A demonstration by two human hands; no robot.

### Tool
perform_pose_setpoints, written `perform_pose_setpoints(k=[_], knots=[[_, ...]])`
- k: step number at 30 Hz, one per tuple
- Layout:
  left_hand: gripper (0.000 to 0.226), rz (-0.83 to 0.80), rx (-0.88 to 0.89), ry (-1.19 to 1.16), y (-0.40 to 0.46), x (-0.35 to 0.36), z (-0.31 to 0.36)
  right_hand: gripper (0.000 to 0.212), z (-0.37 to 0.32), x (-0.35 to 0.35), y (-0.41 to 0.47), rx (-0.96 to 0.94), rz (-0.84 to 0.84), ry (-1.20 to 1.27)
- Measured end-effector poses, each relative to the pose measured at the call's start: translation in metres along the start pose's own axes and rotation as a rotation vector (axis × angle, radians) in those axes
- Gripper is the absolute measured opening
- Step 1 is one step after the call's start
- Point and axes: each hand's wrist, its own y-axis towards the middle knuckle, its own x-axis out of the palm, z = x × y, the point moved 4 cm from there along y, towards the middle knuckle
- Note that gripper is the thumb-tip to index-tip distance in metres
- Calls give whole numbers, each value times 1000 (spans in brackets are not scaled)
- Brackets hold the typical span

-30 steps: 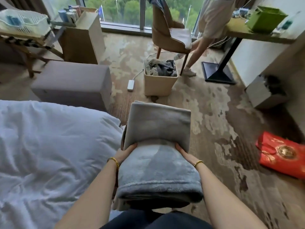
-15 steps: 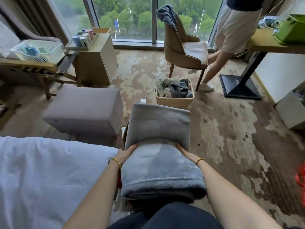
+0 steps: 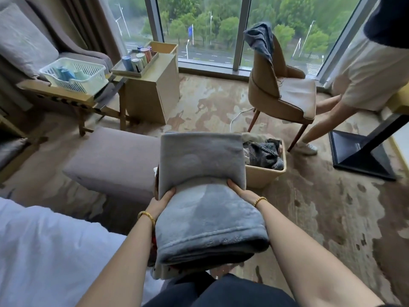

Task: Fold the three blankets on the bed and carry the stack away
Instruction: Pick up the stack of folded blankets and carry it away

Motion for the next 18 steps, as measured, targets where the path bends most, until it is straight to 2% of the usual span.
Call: perform_pose_setpoints(k=[9,14,18], knots=[[51,-33,128,116,142,-28,123,94,-129,-27,119,-9,5,16],[51,-53,81,171,218,-52,189,81,-188,-31,171,-12,52,146],[48,-84,23,177,266,-55,224,82,-219,-40,207,46,47,167]])
